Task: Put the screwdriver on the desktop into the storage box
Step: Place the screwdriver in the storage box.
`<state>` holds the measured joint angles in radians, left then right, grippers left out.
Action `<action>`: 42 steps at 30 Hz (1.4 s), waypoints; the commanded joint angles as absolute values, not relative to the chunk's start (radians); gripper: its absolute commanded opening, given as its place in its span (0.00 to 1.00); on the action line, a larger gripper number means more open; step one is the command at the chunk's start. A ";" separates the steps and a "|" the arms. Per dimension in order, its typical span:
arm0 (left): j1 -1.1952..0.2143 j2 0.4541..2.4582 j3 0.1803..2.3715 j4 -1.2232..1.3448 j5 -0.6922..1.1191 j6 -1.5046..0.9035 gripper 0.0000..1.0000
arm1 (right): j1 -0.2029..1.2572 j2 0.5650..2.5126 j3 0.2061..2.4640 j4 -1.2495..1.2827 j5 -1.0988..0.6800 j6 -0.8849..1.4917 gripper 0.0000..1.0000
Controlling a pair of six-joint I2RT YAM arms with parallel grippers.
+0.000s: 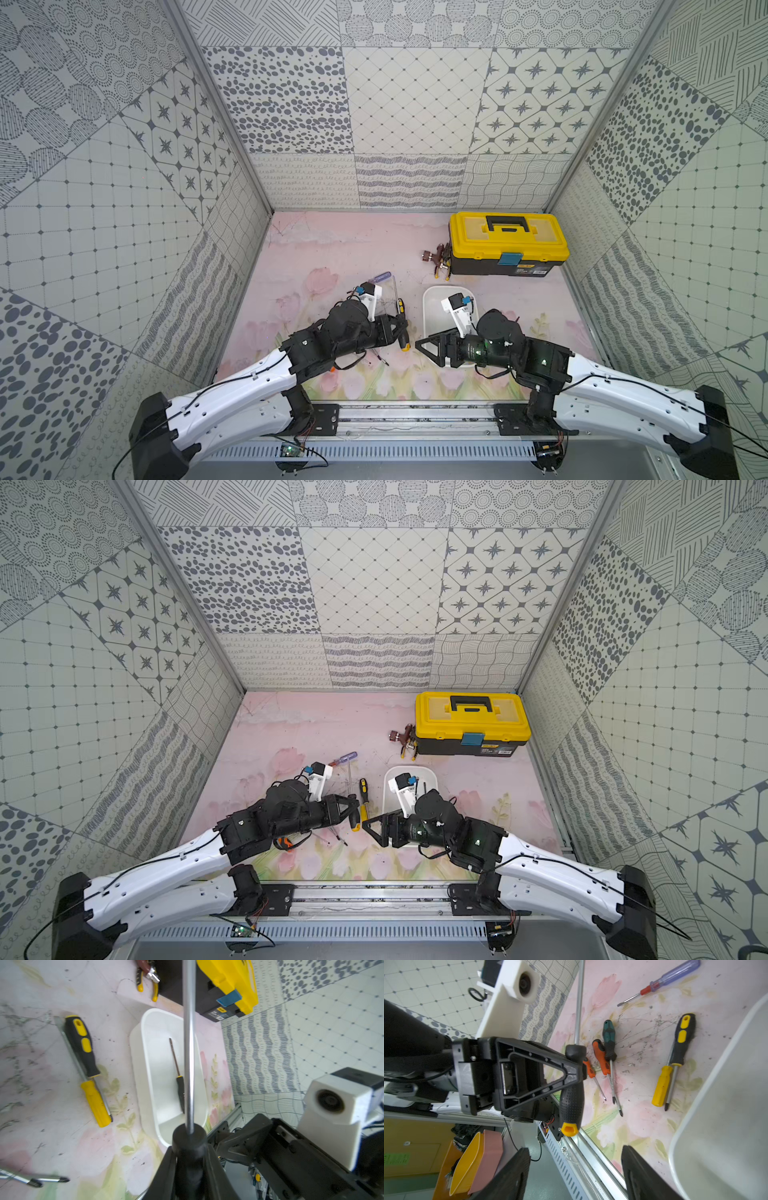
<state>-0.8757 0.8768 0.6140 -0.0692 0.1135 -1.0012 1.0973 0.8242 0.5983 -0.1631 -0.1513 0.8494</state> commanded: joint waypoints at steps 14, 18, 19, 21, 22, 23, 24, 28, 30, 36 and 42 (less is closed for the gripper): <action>-0.851 0.943 0.463 0.766 0.450 -1.193 0.00 | 1.095 0.730 0.525 0.071 -0.223 0.850 0.77; -0.851 0.928 0.458 0.769 0.443 -1.196 0.00 | 1.094 0.704 0.512 0.031 -0.186 0.849 0.77; -0.851 0.922 0.456 0.770 0.441 -1.197 0.00 | 1.094 0.695 0.509 0.020 -0.177 0.848 0.77; -0.852 0.914 0.455 0.772 0.440 -1.200 0.00 | 1.094 0.684 0.505 0.002 -0.162 0.850 0.77; -0.851 0.911 0.454 0.776 0.442 -1.202 0.00 | 1.095 0.681 0.503 0.000 -0.157 0.851 0.77; -0.851 0.911 0.452 0.781 0.443 -1.206 0.00 | 1.094 0.682 0.503 0.001 -0.154 0.853 0.77; -0.853 0.912 0.450 0.790 0.446 -1.210 0.00 | 1.094 0.686 0.503 0.008 -0.156 0.855 0.76; -0.851 0.929 0.435 0.836 0.451 -1.224 0.00 | 1.093 0.715 0.497 0.087 -0.203 0.869 0.73; -0.851 0.934 0.432 0.842 0.454 -1.225 0.00 | 1.093 0.735 0.492 0.150 -0.242 0.879 0.70; -0.852 0.934 0.414 0.861 0.453 -1.223 0.00 | 1.094 0.745 0.474 0.221 -0.249 0.902 0.47; -0.851 0.955 0.413 0.851 0.450 -1.219 0.00 | 1.093 0.747 0.474 0.218 -0.240 0.901 0.20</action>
